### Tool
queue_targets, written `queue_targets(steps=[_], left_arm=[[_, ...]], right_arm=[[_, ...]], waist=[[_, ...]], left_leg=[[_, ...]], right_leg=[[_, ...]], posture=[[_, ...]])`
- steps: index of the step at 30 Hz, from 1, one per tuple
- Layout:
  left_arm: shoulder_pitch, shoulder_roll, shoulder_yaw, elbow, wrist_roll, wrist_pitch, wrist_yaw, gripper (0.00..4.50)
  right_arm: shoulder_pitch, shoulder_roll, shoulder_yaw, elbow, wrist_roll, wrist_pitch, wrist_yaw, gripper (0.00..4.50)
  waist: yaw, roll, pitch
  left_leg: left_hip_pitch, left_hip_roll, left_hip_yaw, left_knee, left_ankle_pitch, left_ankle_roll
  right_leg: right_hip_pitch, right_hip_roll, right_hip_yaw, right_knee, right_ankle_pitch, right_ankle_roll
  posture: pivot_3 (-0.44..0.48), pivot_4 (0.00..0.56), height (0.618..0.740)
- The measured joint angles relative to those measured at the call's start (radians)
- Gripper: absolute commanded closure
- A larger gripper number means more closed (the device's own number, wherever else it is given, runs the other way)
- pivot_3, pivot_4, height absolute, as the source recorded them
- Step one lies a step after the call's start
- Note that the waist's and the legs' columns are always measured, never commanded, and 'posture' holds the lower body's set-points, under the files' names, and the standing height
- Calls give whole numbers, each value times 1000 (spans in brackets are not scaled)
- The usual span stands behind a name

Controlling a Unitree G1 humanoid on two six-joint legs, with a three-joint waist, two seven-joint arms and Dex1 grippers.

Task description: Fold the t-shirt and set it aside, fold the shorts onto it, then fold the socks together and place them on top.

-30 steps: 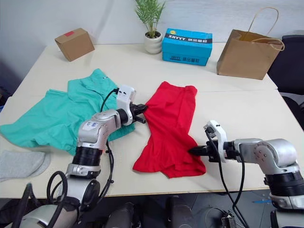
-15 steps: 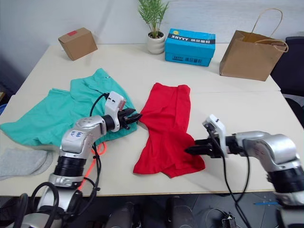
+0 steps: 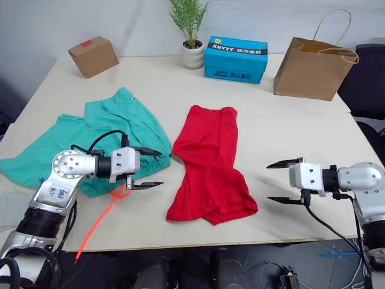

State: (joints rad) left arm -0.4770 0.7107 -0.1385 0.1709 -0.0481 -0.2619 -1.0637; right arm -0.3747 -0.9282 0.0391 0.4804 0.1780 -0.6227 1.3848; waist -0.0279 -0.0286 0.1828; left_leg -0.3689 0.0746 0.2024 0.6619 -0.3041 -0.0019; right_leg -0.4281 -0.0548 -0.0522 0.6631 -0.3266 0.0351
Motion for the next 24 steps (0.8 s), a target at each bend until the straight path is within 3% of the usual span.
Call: queue_targets(steps=[4,9,15,22,24], left_arm=[[-101,-10,-52,215,112,-407,25,24],[-171,-67,-117,374,177,-635,57,24],[-228,-143,-161,472,194,-699,79,24],[-211,-217,-246,423,101,-702,6,24],[-205,-218,-259,413,86,-701,-9,0]], right_arm=[[-47,81,9,121,-56,-281,-57,0],[-47,121,34,148,-56,-434,-107,0],[-54,173,74,148,-91,-505,-192,0],[-60,194,139,110,-101,-496,-250,0],[-65,195,153,101,-100,-486,-258,391]], waist=[[-1,0,0],[-4,0,0],[1,1,-1],[-3,1,-1],[-5,1,-1]], left_leg=[[1,0,0,2,0,1],[1,1,0,1,0,1],[2,1,0,4,0,1],[2,1,0,4,0,2],[3,2,0,4,0,2]], right_leg=[[1,-1,0,0,1,0],[1,0,0,1,1,0],[2,-1,0,4,1,0],[2,0,0,5,1,-1],[2,1,0,5,1,-2]], posture=[[0,150,740],[0,150,740],[0,150,740],[0,150,740],[0,150,740]])
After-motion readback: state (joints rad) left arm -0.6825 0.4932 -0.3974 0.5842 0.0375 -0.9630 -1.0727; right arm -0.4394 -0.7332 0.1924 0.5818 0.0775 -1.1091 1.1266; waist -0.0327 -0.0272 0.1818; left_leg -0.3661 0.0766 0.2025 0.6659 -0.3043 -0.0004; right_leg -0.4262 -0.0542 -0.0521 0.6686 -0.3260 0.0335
